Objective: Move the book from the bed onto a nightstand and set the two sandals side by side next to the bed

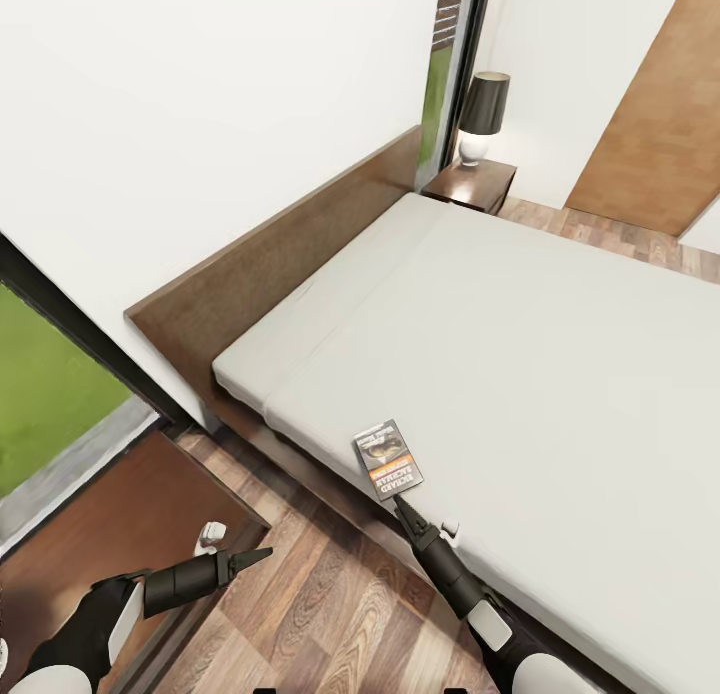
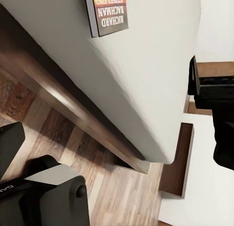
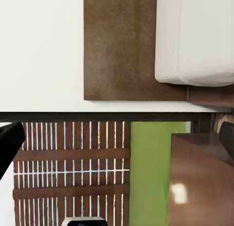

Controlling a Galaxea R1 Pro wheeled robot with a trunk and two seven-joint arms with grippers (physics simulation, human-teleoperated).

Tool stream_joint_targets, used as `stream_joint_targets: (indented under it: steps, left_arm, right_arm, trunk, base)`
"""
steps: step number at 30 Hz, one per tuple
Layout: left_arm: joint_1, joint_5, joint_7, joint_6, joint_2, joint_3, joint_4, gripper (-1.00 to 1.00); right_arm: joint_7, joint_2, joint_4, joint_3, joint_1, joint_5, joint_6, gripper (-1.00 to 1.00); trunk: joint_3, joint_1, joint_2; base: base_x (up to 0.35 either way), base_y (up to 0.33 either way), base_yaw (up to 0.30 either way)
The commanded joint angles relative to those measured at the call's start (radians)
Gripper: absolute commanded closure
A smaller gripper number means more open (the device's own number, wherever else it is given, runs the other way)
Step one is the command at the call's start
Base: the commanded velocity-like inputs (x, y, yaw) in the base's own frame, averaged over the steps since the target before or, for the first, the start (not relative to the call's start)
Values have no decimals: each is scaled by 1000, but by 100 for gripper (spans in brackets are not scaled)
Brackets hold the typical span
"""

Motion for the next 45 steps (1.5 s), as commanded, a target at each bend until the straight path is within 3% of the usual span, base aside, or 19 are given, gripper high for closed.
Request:
stream_joint_targets:
  steps: [1,22,45]
  left_arm:
    - [-1,-2,-5,10,0,3,0,-100]
    - [-1,-2,-3,10,-5,2,0,-100]
    - [-1,-4,-3,10,-8,1,0,-100]
  right_arm:
    - [2,0,0,3,0,-9,10,-100]
    - [2,0,0,3,0,-9,10,-100]
    - [2,0,0,3,0,-9,10,-100]
  trunk:
    - [-1,0,-1]
    - [-1,0,-1]
    - [-73,88,-162]
  base:
    - [0,176,0]
    - [0,20,0]
    - [0,0,0]
